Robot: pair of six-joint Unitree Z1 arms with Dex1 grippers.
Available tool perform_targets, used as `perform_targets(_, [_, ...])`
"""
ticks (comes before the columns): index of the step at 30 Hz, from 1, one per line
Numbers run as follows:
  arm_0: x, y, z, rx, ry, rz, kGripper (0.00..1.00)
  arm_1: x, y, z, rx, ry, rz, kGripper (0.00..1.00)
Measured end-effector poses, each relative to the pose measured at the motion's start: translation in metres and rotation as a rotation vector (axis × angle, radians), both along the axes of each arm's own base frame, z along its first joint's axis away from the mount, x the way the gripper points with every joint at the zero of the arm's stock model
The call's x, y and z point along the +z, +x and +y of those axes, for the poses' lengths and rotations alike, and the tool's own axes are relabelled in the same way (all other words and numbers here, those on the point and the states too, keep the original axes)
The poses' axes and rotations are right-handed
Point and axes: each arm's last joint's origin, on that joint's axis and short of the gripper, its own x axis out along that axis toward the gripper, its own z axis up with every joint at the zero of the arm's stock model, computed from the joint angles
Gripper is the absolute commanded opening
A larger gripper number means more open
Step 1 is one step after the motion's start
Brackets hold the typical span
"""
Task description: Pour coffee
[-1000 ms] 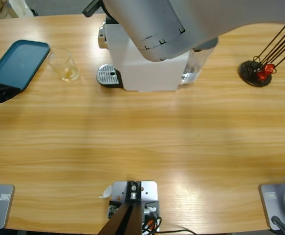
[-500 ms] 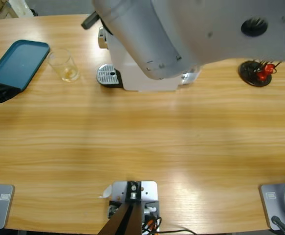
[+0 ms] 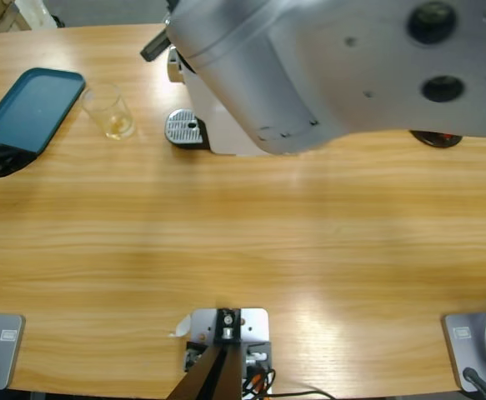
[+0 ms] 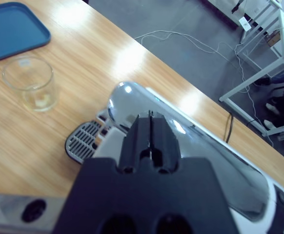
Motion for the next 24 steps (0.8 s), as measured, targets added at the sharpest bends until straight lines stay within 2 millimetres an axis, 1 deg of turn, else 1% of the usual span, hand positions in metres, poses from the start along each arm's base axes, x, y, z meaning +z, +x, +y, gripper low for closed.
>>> perform_targets(9, [0.000, 0.000, 0.000, -0.002, 0.002, -0.002, 0.918, 0.008, -0.019, -0.033, 0.029, -0.013, 0.054, 0.000])
perform_targets(10, [0.000, 0.000, 0.000, -0.004, 0.004, -0.003, 0.924, 0.009, -0.021, -0.037, 0.028, -0.013, 0.059, 0.331])
perform_targets(11, [0.000, 0.000, 0.000, -0.007, 0.006, -0.005, 0.965, 0.009, -0.023, -0.040, 0.027, -0.016, 0.061, 0.509])
perform_targets(12, [0.000, 0.000, 0.000, -0.010, 0.009, -0.007, 0.990, 0.009, -0.024, -0.044, 0.026, -0.018, 0.064, 0.630])
perform_targets(13, [0.000, 0.000, 0.000, -0.011, 0.010, -0.008, 0.990, 0.011, -0.026, -0.048, 0.023, -0.013, 0.072, 0.803])
perform_targets(14, [0.000, 0.000, 0.000, -0.012, 0.010, -0.008, 0.989, 0.015, -0.030, -0.053, 0.019, 0.005, 0.095, 0.932])
perform_targets(15, [0.000, 0.000, 0.000, -0.012, 0.010, -0.009, 0.987, 0.018, -0.033, -0.058, 0.028, 0.022, 0.123, 0.996])
perform_targets(19, [0.002, -0.003, 0.004, -0.012, 0.000, -0.024, 0.982, 0.028, -0.045, -0.074, 0.074, 0.051, 0.214, 1.000])
perform_targets(22, [0.006, -0.007, 0.010, 0.002, -0.021, -0.044, 0.983, 0.030, -0.059, -0.096, 0.111, 0.060, 0.281, 1.000])
perform_targets(24, [0.008, -0.010, 0.015, 0.013, -0.039, -0.052, 0.980, 0.025, -0.069, -0.115, 0.109, 0.059, 0.322, 1.000])
